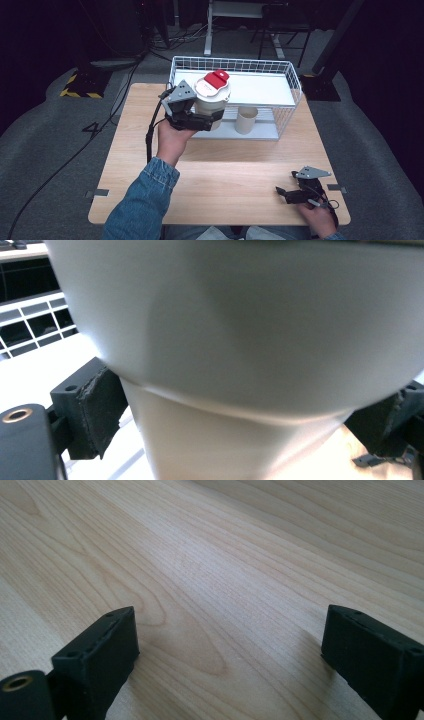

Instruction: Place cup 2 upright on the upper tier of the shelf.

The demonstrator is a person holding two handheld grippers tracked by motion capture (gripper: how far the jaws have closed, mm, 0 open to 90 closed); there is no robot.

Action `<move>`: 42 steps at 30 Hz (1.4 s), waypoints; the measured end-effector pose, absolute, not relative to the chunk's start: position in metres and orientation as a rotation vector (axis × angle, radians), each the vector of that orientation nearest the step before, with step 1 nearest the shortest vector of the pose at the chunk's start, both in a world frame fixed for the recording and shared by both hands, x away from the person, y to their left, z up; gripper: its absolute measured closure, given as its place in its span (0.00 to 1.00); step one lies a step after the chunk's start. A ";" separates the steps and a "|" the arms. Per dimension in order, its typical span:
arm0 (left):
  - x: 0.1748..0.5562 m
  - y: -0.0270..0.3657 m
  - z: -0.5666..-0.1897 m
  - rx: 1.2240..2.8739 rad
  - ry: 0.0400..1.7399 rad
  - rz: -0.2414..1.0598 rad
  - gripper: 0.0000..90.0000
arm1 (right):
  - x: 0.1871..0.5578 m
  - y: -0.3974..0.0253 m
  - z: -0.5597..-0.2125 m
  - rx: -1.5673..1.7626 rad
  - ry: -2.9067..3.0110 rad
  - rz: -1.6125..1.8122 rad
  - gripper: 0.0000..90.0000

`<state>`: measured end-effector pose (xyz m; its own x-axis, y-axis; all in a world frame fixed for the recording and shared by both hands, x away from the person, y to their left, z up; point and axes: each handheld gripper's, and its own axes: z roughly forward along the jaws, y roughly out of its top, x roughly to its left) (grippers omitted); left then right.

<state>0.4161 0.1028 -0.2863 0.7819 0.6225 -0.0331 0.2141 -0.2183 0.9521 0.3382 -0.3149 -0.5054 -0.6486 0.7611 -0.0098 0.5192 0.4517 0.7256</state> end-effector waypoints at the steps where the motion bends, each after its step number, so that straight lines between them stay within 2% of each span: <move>1: 0.418 0.102 -0.284 1.789 0.652 0.435 0.11 | 0.338 -0.315 -0.505 1.089 2.373 1.014 0.09; 21: 0.454 0.082 -0.251 1.762 0.671 0.493 0.11 | 0.338 -0.314 -0.505 1.094 2.372 1.015 0.09; 42: 0.504 0.052 -0.239 1.706 0.722 0.540 0.11 | 0.338 -0.314 -0.505 1.099 2.371 1.018 0.09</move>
<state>0.5043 0.0519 -0.2393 0.7053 0.7088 -0.0158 0.1847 -0.1622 0.9693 0.3382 -0.3138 -0.5054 -0.6450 0.7642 -0.0033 0.5240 0.4454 0.7260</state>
